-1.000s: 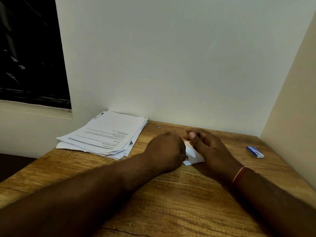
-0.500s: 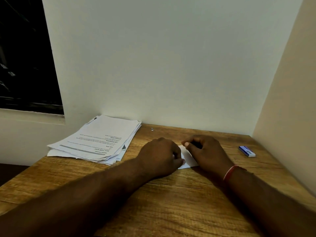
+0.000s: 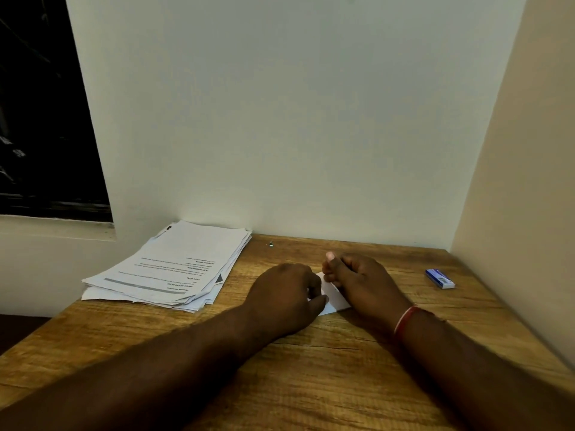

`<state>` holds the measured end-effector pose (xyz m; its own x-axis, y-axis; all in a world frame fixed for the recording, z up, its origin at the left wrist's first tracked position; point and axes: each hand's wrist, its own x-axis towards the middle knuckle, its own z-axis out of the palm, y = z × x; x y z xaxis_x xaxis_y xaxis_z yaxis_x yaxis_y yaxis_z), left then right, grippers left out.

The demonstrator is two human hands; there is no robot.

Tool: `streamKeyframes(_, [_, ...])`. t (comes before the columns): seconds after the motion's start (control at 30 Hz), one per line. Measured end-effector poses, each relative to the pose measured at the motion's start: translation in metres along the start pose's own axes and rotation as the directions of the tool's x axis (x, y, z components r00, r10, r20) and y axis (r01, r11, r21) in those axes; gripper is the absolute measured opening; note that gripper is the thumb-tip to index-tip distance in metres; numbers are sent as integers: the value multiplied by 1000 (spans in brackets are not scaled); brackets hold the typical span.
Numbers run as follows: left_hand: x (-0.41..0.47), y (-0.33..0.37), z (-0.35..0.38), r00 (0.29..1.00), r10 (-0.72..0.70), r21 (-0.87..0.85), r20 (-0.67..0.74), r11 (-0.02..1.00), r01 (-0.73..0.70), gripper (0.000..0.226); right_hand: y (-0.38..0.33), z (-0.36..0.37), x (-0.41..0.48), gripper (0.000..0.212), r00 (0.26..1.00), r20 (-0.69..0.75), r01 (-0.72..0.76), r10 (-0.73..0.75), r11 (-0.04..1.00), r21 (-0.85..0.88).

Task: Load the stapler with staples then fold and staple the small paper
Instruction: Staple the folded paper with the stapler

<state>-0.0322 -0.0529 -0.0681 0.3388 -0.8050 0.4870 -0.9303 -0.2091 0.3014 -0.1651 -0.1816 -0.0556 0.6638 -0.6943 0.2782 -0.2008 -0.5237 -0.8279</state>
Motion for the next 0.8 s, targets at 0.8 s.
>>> streamKeyframes(0.8, [-6,12,-2,979,151,-74,138,987,-142,19,-22,26,-9,35,951,309,-144,-25,847,511])
